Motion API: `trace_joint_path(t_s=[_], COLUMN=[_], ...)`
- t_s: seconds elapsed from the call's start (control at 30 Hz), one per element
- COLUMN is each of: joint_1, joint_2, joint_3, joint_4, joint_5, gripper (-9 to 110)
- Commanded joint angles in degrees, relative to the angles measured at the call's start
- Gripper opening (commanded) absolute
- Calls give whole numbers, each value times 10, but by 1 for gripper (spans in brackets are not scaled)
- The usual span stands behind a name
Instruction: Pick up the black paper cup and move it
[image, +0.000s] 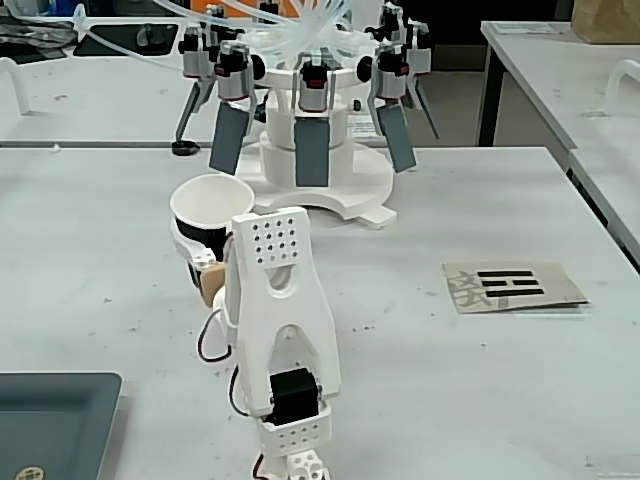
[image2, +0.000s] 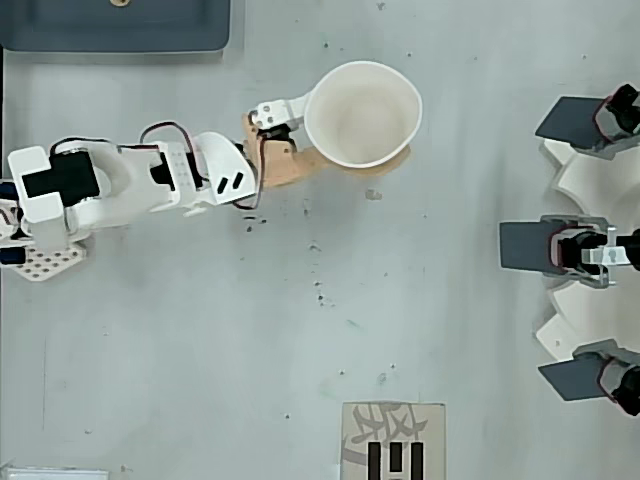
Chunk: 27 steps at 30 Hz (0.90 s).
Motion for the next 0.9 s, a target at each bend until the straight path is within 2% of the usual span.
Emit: trace_joint_path(t_s=[0.0, 0.87], joint_1=[7, 14], joint_2=[49, 250], joint_3=[14, 236], joint_4=[-28, -41], joint_5=[-6, 3], gripper=[7, 9])
